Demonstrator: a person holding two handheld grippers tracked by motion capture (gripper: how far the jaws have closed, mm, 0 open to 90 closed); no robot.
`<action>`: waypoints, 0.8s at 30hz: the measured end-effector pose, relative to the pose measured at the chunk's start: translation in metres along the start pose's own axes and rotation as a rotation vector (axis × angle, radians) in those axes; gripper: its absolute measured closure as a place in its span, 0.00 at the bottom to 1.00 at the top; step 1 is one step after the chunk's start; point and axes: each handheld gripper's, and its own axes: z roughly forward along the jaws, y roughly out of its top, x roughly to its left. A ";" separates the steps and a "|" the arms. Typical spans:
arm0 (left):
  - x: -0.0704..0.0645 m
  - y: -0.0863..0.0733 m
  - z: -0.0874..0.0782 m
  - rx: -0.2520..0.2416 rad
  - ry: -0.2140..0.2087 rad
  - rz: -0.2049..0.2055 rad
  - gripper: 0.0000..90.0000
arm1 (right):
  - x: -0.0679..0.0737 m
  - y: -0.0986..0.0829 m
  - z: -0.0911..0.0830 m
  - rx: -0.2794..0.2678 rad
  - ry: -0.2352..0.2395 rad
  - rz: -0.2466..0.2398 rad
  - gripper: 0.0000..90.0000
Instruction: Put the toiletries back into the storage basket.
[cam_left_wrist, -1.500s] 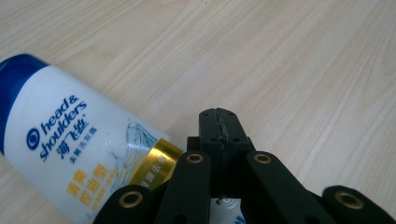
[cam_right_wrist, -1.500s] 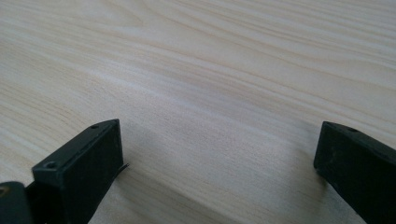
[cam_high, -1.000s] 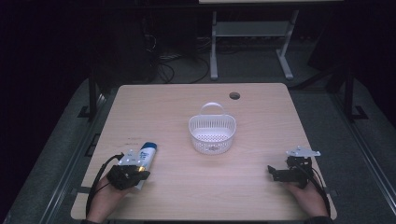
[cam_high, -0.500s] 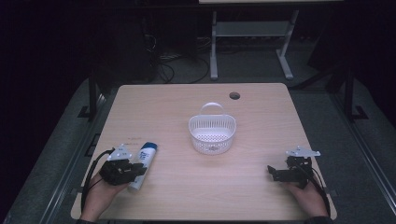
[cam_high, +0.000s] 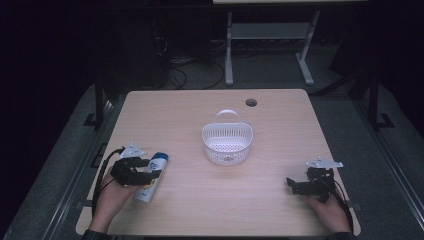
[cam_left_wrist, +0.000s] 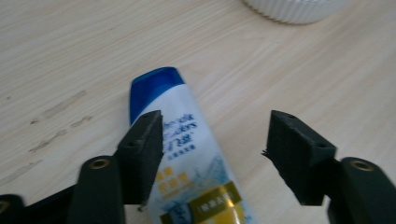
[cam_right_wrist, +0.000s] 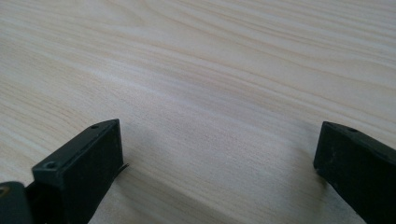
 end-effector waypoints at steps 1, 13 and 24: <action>0.002 0.002 0.001 -0.001 0.007 -0.005 0.35 | 0.000 0.000 0.000 0.000 0.000 0.000 0.01; 0.017 0.017 0.029 0.078 0.062 -0.064 0.17 | 0.002 -0.002 -0.002 0.001 -0.001 0.002 0.01; 0.021 0.020 0.060 0.149 0.084 -0.077 0.15 | 0.001 -0.001 -0.001 0.000 0.003 -0.003 0.01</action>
